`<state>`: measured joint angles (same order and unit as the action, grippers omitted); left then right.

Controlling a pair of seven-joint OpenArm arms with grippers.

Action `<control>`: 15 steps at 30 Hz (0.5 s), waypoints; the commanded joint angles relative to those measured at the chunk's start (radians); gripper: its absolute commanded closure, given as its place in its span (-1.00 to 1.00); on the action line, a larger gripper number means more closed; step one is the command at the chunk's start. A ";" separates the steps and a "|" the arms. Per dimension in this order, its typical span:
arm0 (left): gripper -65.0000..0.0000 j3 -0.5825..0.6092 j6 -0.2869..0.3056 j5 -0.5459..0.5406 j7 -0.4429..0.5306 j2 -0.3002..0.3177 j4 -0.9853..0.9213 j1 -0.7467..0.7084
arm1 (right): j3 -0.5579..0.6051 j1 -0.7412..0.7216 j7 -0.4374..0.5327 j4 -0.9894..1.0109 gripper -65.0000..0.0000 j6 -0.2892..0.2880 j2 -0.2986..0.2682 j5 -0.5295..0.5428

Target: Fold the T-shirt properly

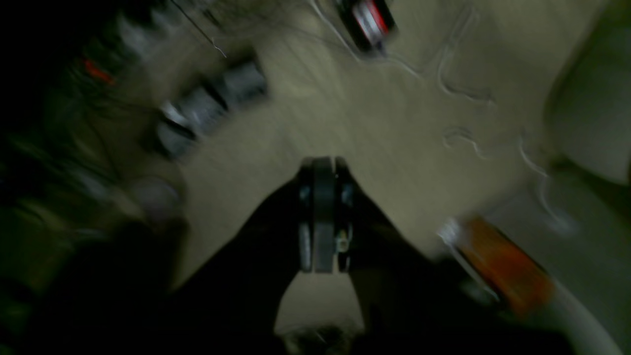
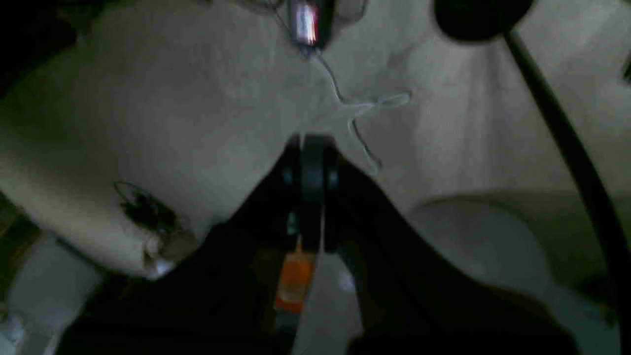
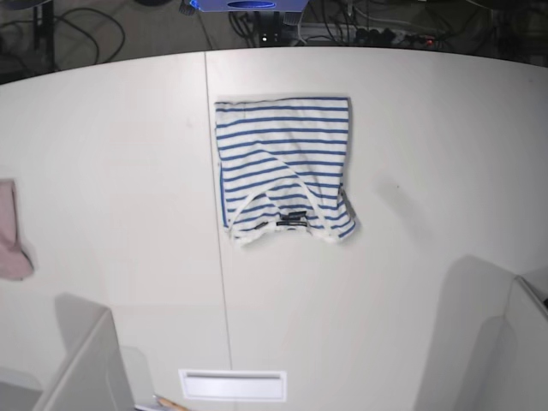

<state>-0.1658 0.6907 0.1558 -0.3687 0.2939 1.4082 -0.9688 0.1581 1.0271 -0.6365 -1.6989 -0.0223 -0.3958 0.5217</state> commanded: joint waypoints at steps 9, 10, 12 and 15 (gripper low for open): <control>1.00 -0.002 0.007 0.001 0.314 -0.025 -0.705 0.371 | 0.389 -0.350 0.229 0.596 1.00 0.000 0.013 0.004; 1.00 -0.002 0.007 0.001 0.359 -0.025 -0.774 0.402 | 0.418 -0.376 0.263 0.655 1.00 0.000 0.024 0.004; 1.00 0.007 0.007 0.003 0.431 -0.025 -0.906 0.463 | 0.466 -0.426 0.321 0.764 1.00 0.000 0.050 0.004; 1.00 0.008 0.007 0.005 0.509 -0.028 -1.104 0.574 | 0.536 -0.523 0.393 0.979 1.00 0.000 0.117 0.004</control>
<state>-0.1574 0.6849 0.1635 0.1280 0.2581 0.2970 -0.3943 0.6975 0.4961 -0.2329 -0.7109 -0.0273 -0.2657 0.5282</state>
